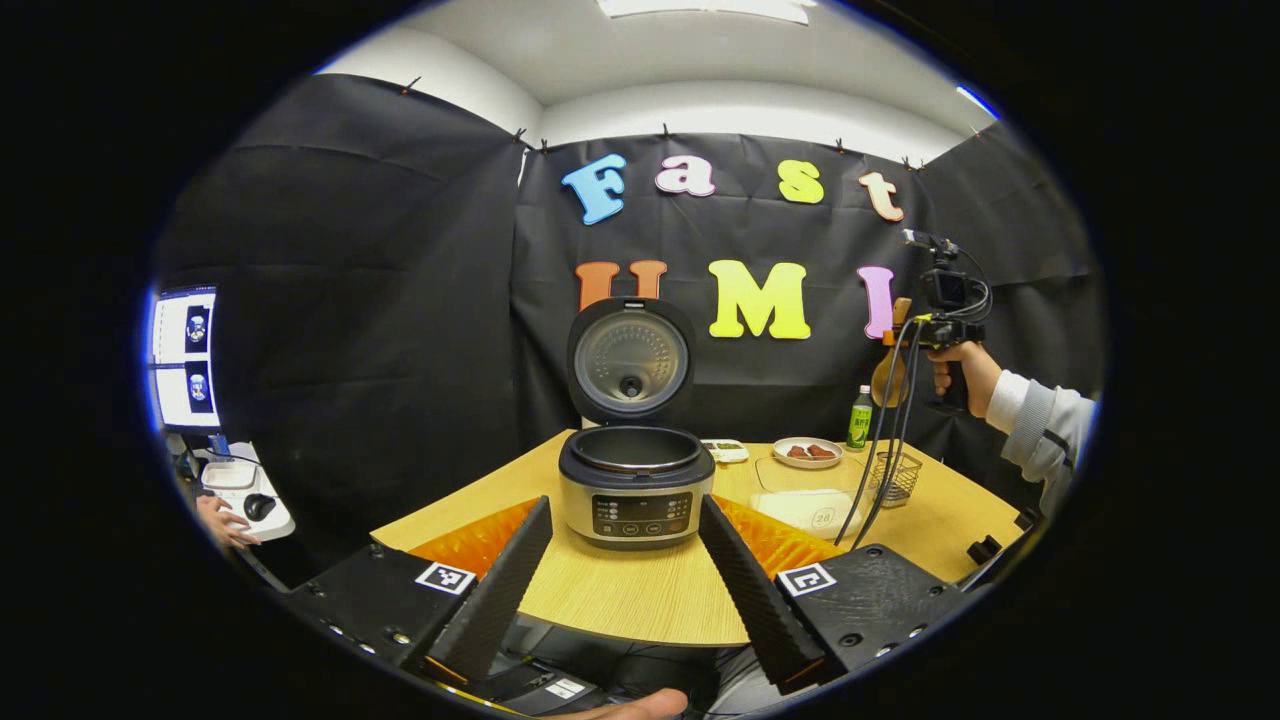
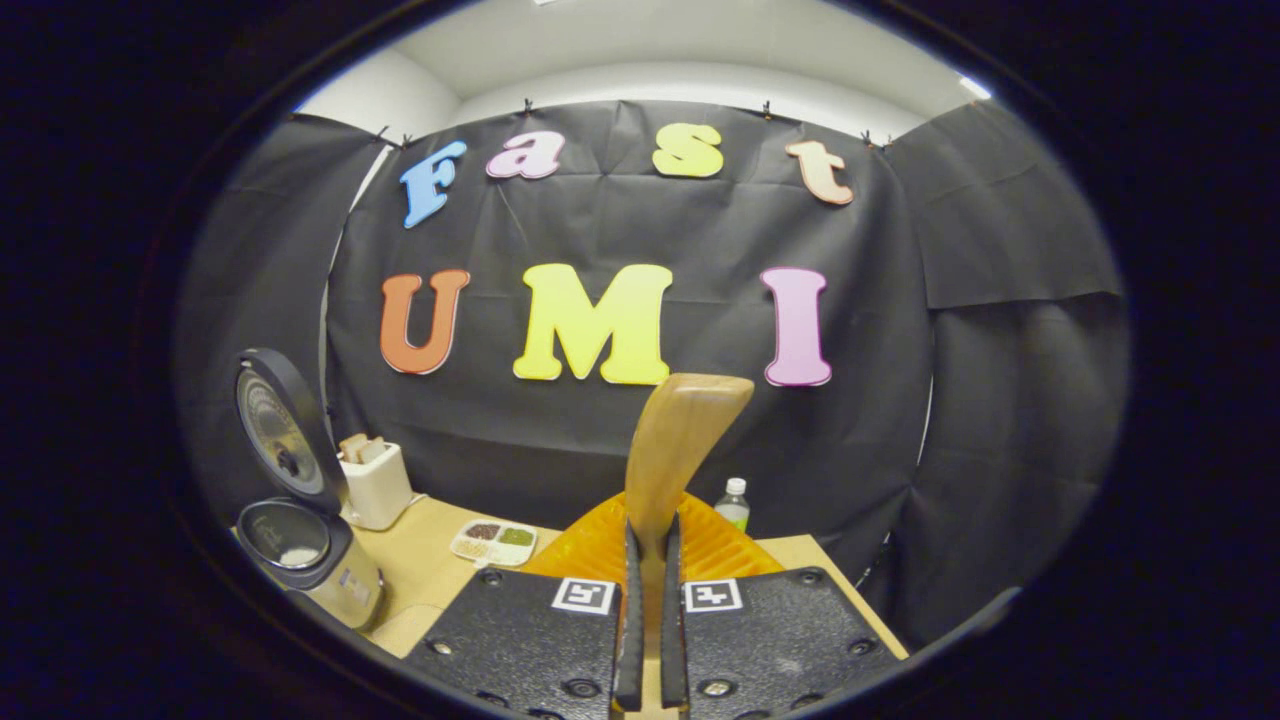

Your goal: Close the left gripper, press the button to open the rice cooker; take a wooden spoon from the chopstick holder with the right hand, scoop a spoonful of rice and pour it into the rice cooker, then put the wooden spoon back into the chopstick holder.

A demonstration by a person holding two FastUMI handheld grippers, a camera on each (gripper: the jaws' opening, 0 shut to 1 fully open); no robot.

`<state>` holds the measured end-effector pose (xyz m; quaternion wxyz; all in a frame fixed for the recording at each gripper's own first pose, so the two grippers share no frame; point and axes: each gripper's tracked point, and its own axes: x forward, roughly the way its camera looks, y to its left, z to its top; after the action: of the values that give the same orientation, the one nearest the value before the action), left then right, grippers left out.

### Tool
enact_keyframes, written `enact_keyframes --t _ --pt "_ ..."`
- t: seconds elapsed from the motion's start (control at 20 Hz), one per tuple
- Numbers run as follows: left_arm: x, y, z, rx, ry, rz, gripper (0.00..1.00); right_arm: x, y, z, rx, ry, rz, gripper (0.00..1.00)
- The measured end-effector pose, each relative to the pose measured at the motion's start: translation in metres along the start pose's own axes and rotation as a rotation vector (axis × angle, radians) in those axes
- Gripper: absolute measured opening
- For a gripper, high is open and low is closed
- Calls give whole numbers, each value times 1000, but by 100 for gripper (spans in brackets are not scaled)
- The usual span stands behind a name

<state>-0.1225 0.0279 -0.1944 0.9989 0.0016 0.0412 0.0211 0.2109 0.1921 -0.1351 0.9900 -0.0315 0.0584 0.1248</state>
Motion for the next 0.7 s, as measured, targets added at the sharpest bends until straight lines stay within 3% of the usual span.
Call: enact_keyframes --t 0.05,0.7 --pt "0 -1 0 -2 -1 -4 94 -1 -6 -6 -6 6 7 12" --pt "3 -10 2 -27 -4 -32 95 21 -49 -110 21 118 -8 13"
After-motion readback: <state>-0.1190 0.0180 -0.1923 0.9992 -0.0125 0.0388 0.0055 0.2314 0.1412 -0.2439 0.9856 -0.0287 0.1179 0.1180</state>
